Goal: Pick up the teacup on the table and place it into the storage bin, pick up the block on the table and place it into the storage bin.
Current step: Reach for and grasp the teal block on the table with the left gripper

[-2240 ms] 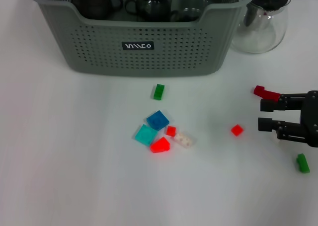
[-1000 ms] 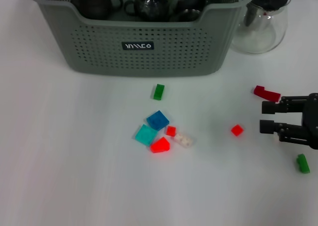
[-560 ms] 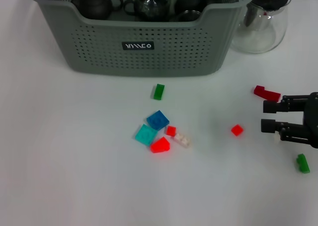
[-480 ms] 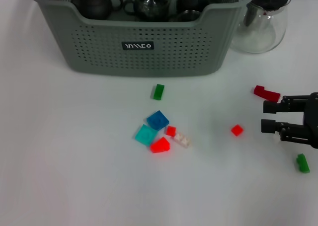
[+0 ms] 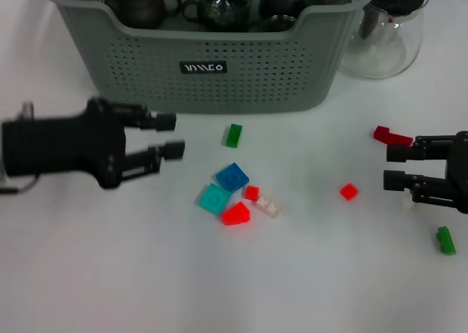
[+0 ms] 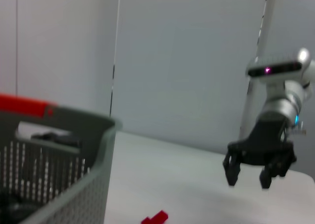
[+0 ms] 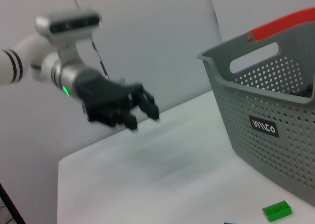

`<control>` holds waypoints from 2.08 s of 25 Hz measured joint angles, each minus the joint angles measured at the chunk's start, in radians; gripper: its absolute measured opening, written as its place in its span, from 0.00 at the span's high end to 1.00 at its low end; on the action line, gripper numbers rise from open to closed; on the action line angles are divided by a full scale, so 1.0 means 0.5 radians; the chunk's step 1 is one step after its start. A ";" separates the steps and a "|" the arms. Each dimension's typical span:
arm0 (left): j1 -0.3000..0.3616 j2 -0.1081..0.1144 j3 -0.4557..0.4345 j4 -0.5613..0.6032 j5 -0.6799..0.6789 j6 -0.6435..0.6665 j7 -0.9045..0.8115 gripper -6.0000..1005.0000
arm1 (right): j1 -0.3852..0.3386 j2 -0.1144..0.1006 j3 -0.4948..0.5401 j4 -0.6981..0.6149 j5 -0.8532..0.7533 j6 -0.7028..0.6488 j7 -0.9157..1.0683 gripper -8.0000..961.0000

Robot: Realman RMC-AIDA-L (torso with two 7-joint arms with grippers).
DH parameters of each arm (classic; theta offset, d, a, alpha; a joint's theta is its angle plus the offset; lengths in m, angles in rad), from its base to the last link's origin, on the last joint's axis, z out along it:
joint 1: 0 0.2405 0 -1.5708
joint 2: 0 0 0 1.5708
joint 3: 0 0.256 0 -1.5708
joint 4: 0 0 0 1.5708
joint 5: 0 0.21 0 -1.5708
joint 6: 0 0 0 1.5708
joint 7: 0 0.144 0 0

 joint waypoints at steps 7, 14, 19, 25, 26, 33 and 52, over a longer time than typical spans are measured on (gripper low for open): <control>0.023 -0.001 -0.101 -0.516 0.235 -0.325 0.597 0.59 | 0.016 -0.007 0.010 0.020 0.000 0.001 0.001 0.46; 0.008 -0.001 -0.100 -0.859 0.246 -0.593 1.015 0.31 | 0.021 -0.008 0.012 0.023 -0.002 0.007 0.002 0.46; -0.012 -0.001 -0.101 -1.014 0.232 -0.794 1.133 0.27 | 0.019 -0.007 0.012 0.030 -0.002 0.010 0.002 0.46; -0.031 -0.001 -0.094 -1.138 0.228 -0.947 1.216 0.27 | 0.014 -0.007 0.011 0.047 -0.001 0.011 0.002 0.46; -0.034 -0.001 -0.094 -1.148 0.228 -0.958 1.222 0.27 | 0.014 -0.007 0.011 0.047 -0.001 0.011 0.002 0.46; -0.058 -0.001 -0.101 -1.262 0.204 -1.074 1.360 0.27 | 0.021 -0.008 0.011 0.047 -0.002 0.012 0.002 0.46; -0.107 -0.001 -0.107 -1.363 0.172 -1.187 1.431 0.27 | 0.018 -0.008 0.011 0.047 -0.004 0.012 0.002 0.46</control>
